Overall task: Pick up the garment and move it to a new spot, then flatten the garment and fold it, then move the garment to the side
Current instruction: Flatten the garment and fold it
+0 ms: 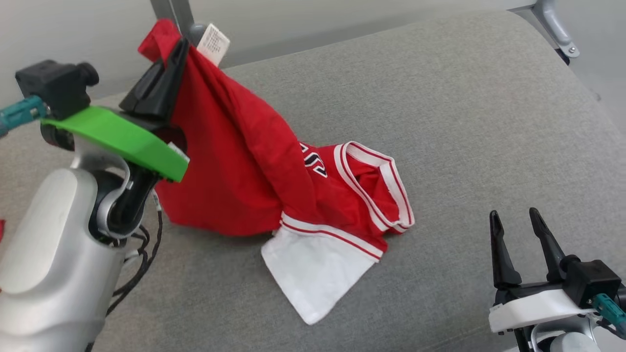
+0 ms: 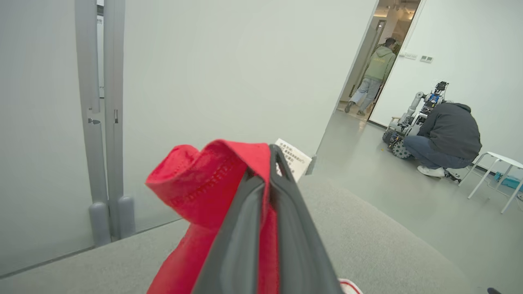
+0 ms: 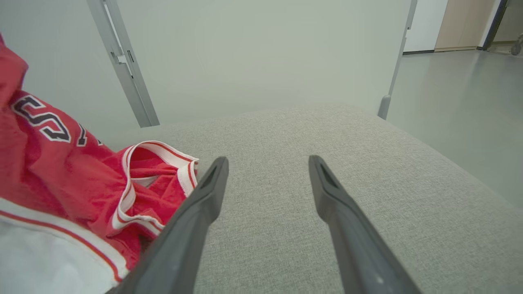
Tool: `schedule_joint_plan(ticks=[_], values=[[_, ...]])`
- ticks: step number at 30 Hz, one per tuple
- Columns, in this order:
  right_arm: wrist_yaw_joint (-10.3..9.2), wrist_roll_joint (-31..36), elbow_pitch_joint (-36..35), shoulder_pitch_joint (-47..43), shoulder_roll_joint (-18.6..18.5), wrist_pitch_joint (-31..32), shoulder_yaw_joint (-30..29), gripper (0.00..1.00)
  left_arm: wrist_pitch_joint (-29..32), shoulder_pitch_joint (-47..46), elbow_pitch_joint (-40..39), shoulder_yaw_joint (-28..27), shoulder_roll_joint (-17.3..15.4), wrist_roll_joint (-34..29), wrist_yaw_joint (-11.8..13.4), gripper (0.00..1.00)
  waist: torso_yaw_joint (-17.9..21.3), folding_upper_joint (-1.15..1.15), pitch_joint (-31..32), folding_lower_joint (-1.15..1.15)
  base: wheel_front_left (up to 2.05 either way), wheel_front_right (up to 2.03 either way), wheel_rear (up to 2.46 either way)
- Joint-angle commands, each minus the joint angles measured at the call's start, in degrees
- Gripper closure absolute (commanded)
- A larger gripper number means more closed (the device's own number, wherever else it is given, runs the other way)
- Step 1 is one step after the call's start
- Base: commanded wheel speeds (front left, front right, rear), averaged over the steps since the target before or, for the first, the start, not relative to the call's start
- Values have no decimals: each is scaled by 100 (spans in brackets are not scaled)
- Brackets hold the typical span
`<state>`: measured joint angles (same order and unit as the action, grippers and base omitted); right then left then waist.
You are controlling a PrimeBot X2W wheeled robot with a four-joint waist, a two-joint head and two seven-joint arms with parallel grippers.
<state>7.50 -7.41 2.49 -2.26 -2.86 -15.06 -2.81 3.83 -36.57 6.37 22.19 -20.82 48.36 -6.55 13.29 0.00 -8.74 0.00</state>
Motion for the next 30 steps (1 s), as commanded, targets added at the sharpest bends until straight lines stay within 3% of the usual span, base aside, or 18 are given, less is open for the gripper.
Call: schedule_joint_plan(ticks=[1, 7, 11, 20, 27, 28, 30], values=[[-1, -42, 9, -26, -8, -17, -4, 0, -118, -246, 163, 42, 0, -179, -40, 100, 220, 0, -38, 0, 0, 0, 0], [-1, -51, 17, -75, -8, -17, -97, 0, -754, -949, 770, 316, 101, -421, -98, 100, 171, 0, -20, 0, 0, 0, 0], [-1, -10, 2, -107, -9, -17, -132, 0, -1053, -635, 884, 544, 8, -356, -99, 100, -25, 0, 23, 0, 0, 0, 0], [-1, 91, -34, -198, -11, -17, -229, 0, -1679, 1765, 905, 808, -293, -2, -39, 100, -670, 0, 3, 0, 0, 0, 0], [-1, 226, -67, -210, -11, -17, -260, 0, -1904, 3095, 1311, 626, 88, -96, 19, 100, -1184, 0, -143, 0, 0, 0, 0], [-1, 249, -71, -220, -8, -17, -254, 0, -1898, 3231, 1386, 608, 233, -122, 0, 92, -1255, 0, -156, 0, 0, 0, 0], [-1, 316, -66, -219, -10, -17, -258, 0, -1900, 3414, 1452, 597, 539, -146, -44, 51, -1363, 0, -174, 0, 0, 0, 0]])
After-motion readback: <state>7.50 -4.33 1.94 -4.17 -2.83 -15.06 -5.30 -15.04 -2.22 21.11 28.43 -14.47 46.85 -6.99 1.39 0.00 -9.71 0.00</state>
